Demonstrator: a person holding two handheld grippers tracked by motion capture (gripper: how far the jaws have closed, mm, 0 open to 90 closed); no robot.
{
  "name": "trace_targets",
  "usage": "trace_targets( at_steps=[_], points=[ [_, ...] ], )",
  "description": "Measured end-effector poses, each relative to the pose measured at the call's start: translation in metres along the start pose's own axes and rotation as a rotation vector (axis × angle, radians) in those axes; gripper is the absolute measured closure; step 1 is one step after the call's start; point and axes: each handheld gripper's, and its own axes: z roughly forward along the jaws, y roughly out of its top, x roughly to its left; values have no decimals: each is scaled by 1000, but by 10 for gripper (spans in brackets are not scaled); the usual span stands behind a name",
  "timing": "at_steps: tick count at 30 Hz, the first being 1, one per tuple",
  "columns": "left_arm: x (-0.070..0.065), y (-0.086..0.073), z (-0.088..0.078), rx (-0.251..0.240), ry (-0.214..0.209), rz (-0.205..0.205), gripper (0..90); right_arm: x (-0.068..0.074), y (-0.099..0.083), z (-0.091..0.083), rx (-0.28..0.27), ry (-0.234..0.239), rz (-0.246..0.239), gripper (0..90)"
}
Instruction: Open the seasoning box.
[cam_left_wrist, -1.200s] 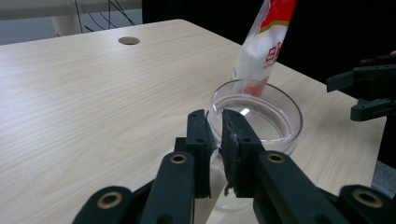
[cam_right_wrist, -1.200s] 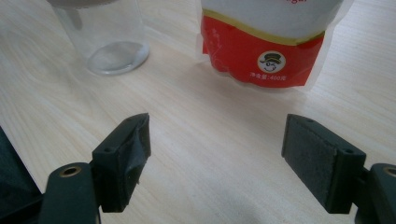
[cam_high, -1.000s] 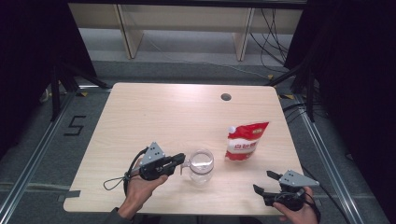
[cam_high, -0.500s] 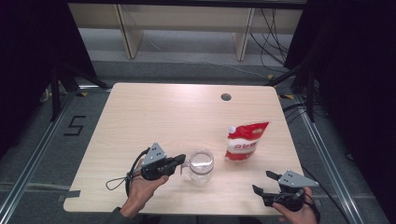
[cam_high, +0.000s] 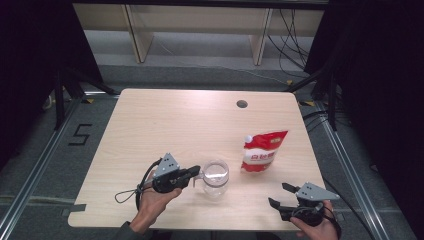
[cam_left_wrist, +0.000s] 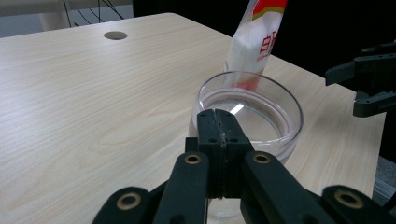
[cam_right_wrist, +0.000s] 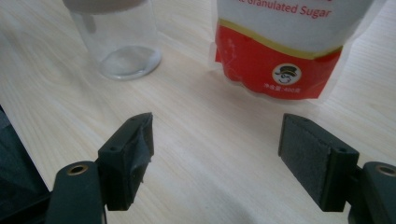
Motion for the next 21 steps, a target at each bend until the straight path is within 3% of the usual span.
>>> trace_targets(
  at_steps=[1,3,6,8,9,10,11,14,16,21],
  points=[
    [0,0,0,0,0,1,892,-2,1,2,-16,6,-34,278],
    [0,0,0,0,-1,3,892,1,3,5,-12,30,-10,287],
    [0,0,0,-1,-1,3,892,3,6,8,-18,47,-52,322],
    [0,0,0,-1,-1,3,892,7,9,8,-15,41,-32,344],
    [0,0,0,0,-1,4,892,5,11,9,-25,39,-57,354],
    [0,0,0,0,-1,7,892,7,12,10,-35,35,-42,358],
    [0,0,0,0,-1,9,892,6,14,12,-57,35,-59,360],
    [0,0,0,0,0,9,892,7,19,19,-65,74,-49,356],
    [0,0,0,-2,1,8,892,12,22,21,-55,58,-11,331],
    [0,-1,0,-3,0,8,892,17,34,34,-82,83,-31,362]
  ],
)
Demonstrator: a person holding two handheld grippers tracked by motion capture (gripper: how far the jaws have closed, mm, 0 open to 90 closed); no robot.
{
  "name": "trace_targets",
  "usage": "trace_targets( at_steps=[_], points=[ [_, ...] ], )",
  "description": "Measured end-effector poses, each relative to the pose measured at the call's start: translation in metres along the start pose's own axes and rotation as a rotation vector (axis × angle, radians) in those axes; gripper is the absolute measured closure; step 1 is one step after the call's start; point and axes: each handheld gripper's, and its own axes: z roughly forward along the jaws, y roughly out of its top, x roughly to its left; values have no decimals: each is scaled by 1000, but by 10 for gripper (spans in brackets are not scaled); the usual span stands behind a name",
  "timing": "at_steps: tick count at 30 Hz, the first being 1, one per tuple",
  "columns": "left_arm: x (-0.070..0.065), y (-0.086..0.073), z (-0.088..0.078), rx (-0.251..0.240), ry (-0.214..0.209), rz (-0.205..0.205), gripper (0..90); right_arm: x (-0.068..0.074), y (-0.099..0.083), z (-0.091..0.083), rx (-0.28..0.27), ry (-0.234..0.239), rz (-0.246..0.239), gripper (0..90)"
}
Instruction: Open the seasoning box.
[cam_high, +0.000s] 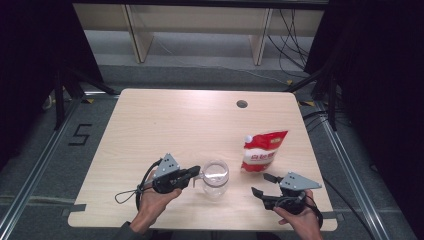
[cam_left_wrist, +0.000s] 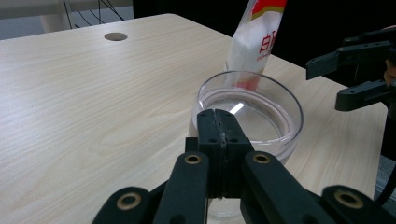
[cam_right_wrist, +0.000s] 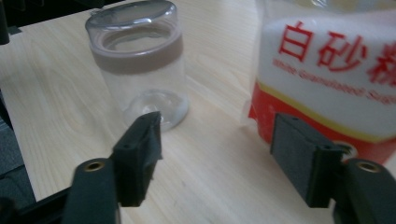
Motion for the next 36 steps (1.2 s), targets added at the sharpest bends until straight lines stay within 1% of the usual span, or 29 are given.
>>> trace_targets(
  at_steps=[1,2,4,5,6,7,8,11,12,13,14,15,16,17,19,21,22,23,24,25,26,27,28,29,32,33,34,35,36],
  points=[
    [0,0,0,0,-1,-5,892,0,2,2,1,-5,-33,399],
    [-1,0,0,-1,2,-8,892,0,4,5,1,14,-49,424],
    [0,0,0,-1,0,0,892,2,7,10,2,26,-55,462],
    [-1,0,0,-1,1,-11,892,1,8,13,-4,27,-87,485],
    [-1,-1,0,-1,3,-11,892,4,9,15,0,38,-65,501],
    [-1,-1,0,-1,2,-10,892,4,9,17,-4,17,-77,524],
    [-1,0,0,0,2,-9,892,3,10,18,-9,21,-98,532],
    [-1,-1,0,0,2,-7,892,5,12,21,1,48,-91,592],
    [-1,-1,0,0,3,-9,893,6,12,22,3,46,-90,604],
    [-1,-1,0,-1,3,-9,893,5,13,22,-6,39,-105,620],
    [-1,-1,0,-2,2,-1,893,5,14,24,-7,50,-115,632],
    [-1,-1,0,-3,4,-9,893,5,14,25,-15,44,-124,643],
    [-1,-1,0,-1,5,-2,893,6,14,27,-16,56,-129,651],
    [-1,-1,0,-1,2,14,892,7,15,27,-7,48,-124,659],
    [-1,-1,0,-2,3,0,893,8,15,30,-1,60,-133,672],
    [-1,-1,0,-2,2,15,893,10,16,32,2,65,-126,685],
    [-1,-1,0,-3,4,15,893,9,17,32,-5,59,-144,690],
    [-1,-1,0,-4,6,16,893,11,17,33,6,71,-126,694],
    [-1,-2,0,-4,8,10,893,11,17,33,5,65,-125,695],
    [-1,-2,0,-3,7,13,893,10,18,34,-9,57,-146,695],
    [-2,-2,0,-4,10,-3,893,10,18,35,-14,69,-143,695],
    [-1,-1,0,-3,7,14,893,11,18,36,-13,69,-145,704],
    [-1,-2,0,-3,8,17,893,12,18,36,-9,59,-148,717],
    [-1,-2,0,-3,7,18,893,11,19,36,-12,61,-160,732],
    [-1,-2,-1,-4,9,16,893,13,20,38,-16,63,-164,764],
    [-1,-2,-1,-4,11,15,893,12,21,38,-23,62,-182,778],
    [-1,-2,-1,-4,11,15,893,14,21,39,-30,57,-152,786],
    [-1,-2,-1,-5,11,15,893,14,22,39,-26,71,-160,792],
    [-1,-2,-1,-5,11,15,893,14,22,38,-18,65,-165,798]
  ],
)
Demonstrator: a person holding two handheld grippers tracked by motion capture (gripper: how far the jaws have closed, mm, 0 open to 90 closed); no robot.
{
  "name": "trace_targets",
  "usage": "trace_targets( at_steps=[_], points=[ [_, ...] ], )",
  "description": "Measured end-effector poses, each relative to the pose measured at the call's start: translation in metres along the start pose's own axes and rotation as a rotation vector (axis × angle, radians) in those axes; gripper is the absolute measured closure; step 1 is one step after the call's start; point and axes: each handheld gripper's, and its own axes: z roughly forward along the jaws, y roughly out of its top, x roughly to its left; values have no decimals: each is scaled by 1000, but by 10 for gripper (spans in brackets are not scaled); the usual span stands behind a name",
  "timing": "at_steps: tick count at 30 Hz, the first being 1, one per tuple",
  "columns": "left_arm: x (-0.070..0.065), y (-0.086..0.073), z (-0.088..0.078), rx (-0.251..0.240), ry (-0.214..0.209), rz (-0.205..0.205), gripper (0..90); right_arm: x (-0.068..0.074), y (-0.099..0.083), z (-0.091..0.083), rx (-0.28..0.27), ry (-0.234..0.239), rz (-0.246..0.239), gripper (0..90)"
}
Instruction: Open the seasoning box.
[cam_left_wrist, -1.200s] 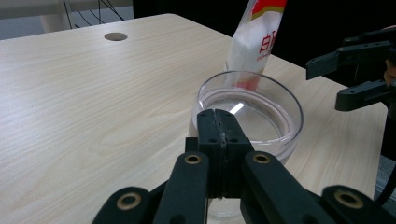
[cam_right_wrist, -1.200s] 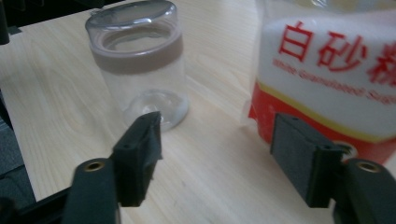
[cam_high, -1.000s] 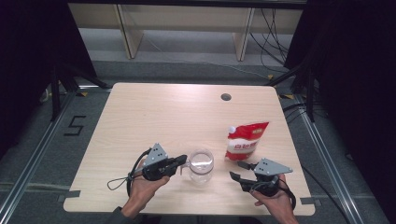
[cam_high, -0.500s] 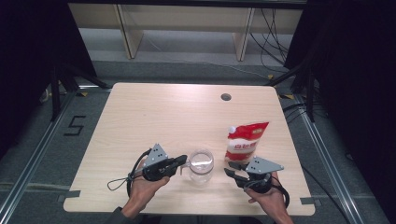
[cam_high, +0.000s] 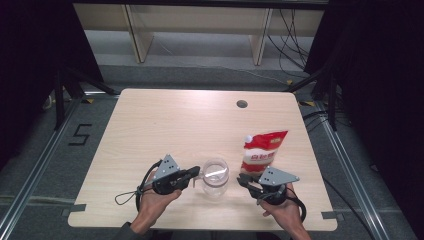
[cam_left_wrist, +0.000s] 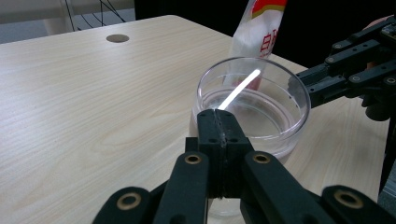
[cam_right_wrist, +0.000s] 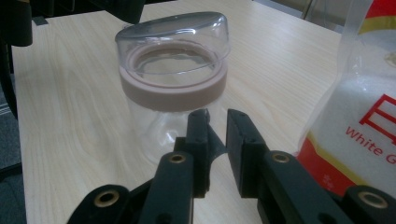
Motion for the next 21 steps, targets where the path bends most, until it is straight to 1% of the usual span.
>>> trace_targets(
  at_steps=[7,8,9,10,11,12,13,15,17,18,19,20,21],
  points=[
    [1,-1,0,-6,-4,-1,893,2,4,5,-14,24,-19,836],
    [1,-1,0,-7,-5,1,893,2,4,5,-14,29,-15,838],
    [1,-1,0,-8,-6,1,893,4,4,6,-14,20,-2,841],
    [1,-1,0,-6,-6,1,893,4,5,6,-18,24,-14,842],
    [1,-1,0,-7,-7,2,893,5,6,7,-17,29,-12,843],
    [1,-1,0,-8,-7,3,893,5,6,9,-24,38,-19,844],
    [1,-1,0,-8,-7,4,893,5,7,9,-21,30,-26,844],
    [1,-2,-1,-9,-7,5,893,5,8,11,-26,35,-33,849],
    [1,-2,-1,-10,-7,-2,893,8,10,11,-23,36,-14,851],
    [1,-2,-1,-10,-7,5,893,6,10,12,-27,39,-34,852],
    [1,-2,-1,-11,-6,5,893,7,11,12,-31,40,-31,854],
    [0,-3,-1,-14,-3,-8,893,7,11,13,-36,40,-32,854],
    [1,-2,-1,-14,-5,5,893,7,12,14,-42,38,-25,856]
  ],
)
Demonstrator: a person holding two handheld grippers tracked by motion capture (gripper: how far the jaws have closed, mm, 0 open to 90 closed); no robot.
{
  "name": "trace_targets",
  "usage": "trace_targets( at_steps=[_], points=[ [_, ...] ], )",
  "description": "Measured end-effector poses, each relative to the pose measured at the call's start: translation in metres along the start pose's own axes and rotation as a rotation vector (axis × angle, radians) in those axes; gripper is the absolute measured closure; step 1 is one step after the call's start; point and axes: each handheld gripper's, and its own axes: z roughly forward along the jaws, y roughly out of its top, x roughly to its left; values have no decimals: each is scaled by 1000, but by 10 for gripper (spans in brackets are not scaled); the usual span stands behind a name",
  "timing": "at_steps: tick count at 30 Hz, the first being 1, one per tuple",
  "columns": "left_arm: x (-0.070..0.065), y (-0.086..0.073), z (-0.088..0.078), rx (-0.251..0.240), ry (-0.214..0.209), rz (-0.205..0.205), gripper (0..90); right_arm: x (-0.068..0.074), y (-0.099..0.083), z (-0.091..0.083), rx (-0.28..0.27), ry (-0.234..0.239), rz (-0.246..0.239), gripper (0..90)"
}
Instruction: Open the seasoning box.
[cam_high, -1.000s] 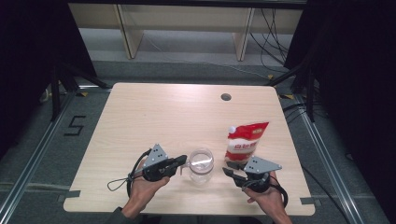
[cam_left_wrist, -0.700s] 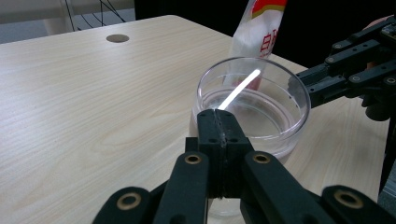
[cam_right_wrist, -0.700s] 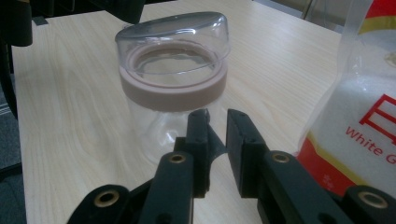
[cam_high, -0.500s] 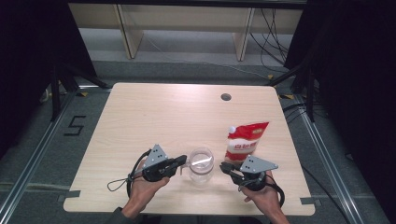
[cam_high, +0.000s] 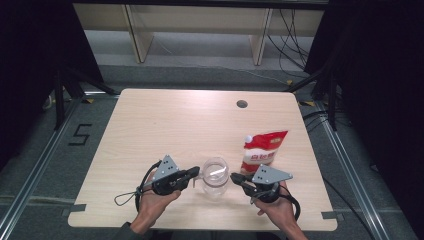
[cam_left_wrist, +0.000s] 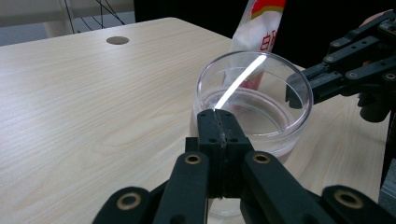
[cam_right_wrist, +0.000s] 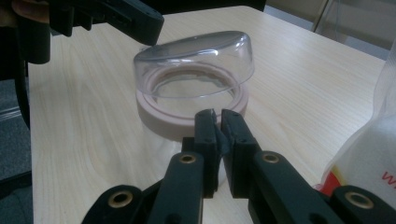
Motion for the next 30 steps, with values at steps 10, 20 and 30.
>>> trace_targets(
  at_steps=[10,20,30],
  points=[
    [0,-1,0,-5,2,-5,893,1,4,2,4,0,-5,857],
    [1,-2,0,-10,-9,-12,891,4,9,7,-9,5,-6,858],
    [7,-4,-14,-37,-25,-69,590,6,15,8,-4,5,-14,859]
  ],
)
